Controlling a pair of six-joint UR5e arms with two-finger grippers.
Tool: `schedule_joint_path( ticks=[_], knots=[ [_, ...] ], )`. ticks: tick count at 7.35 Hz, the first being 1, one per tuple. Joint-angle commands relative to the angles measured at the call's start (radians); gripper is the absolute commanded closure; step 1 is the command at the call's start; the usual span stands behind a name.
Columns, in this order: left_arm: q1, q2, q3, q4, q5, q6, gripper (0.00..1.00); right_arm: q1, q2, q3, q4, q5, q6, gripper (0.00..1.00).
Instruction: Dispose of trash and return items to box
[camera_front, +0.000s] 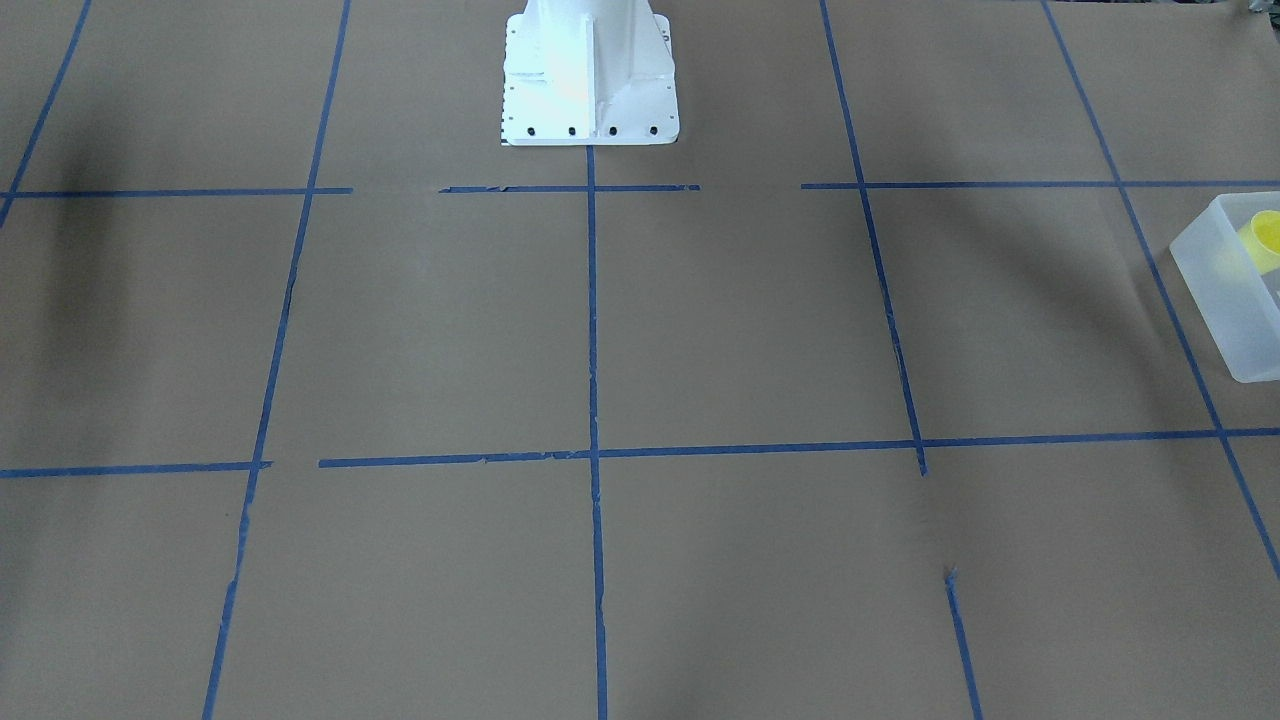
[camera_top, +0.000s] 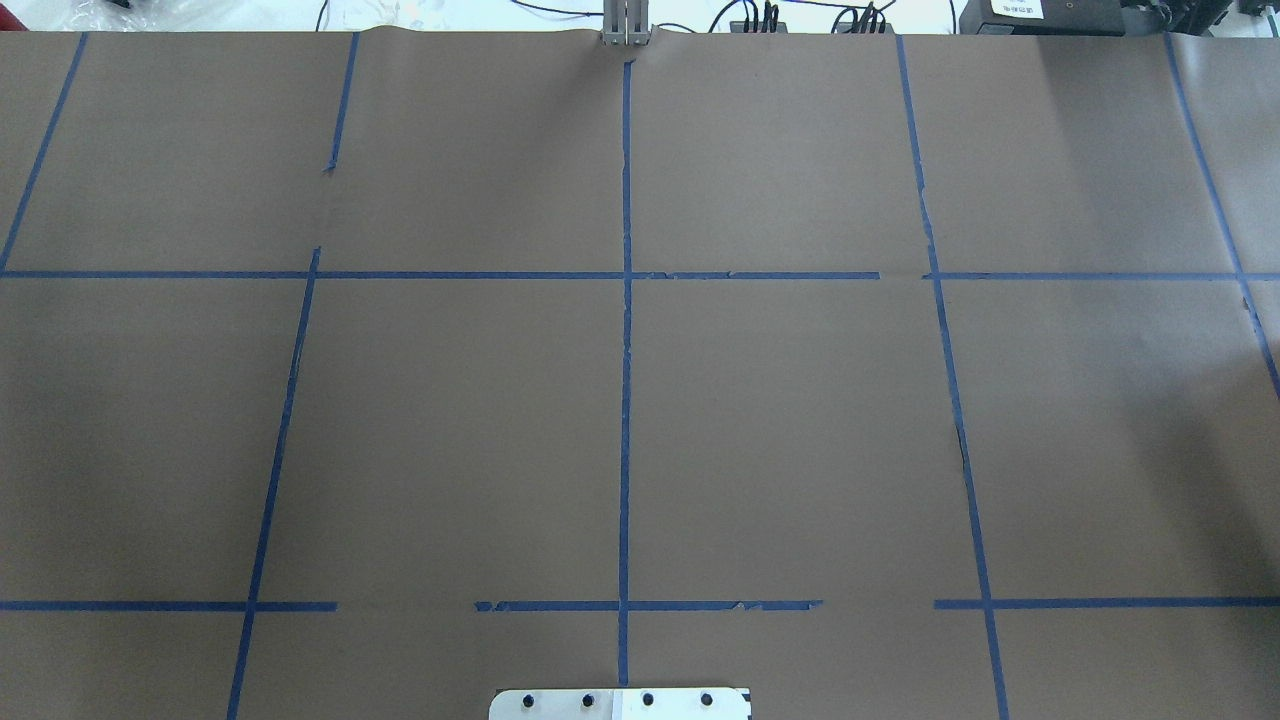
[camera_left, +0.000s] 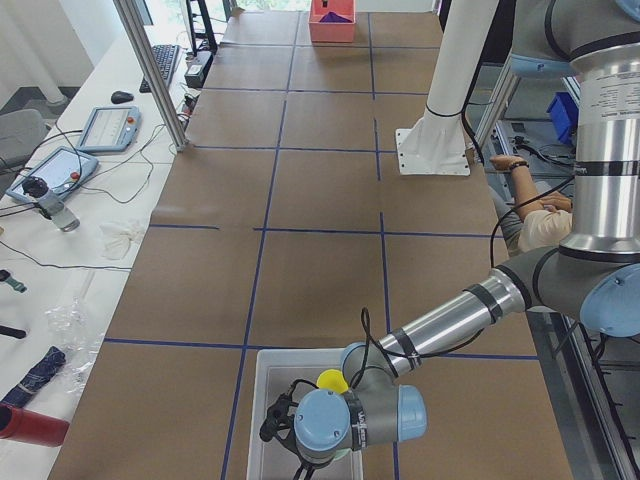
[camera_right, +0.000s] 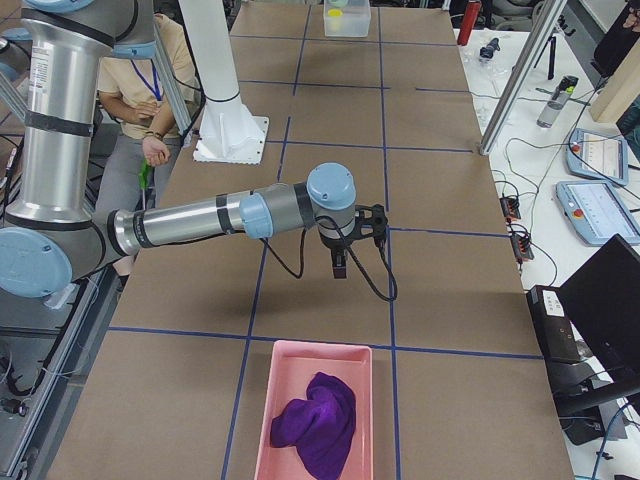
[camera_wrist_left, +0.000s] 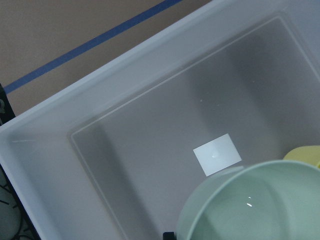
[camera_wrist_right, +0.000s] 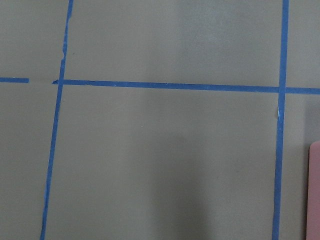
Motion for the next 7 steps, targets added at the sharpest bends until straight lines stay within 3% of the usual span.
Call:
schedule_joint_path(
  ticks=[1,2,3,4,6,7],
  knots=[
    [-0.003,-0.029,0.057,-0.029,0.002,-0.007,1.0,0.0,-0.01,0.002,0.002,0.0,0.0,0.0],
    [-0.004,-0.035,0.078,-0.03,0.0,-0.007,1.0,0.0,-0.018,0.005,0.002,0.0,0.0,0.0],
    [-0.004,-0.033,0.091,-0.029,0.0,-0.007,0.79,0.0,-0.018,0.005,0.002,0.0,0.0,0.0],
    [-0.007,-0.021,0.091,-0.029,-0.009,-0.028,0.01,0.0,-0.018,0.005,0.002,0.0,0.0,0.0],
    [-0.01,-0.009,0.036,-0.011,-0.019,-0.05,0.0,0.0,-0.015,0.004,0.0,-0.022,0.001,0.0],
    [-0.01,0.069,-0.109,0.064,-0.068,-0.104,0.0,-0.014,-0.015,-0.003,0.005,-0.061,0.001,0.0]
  ],
)
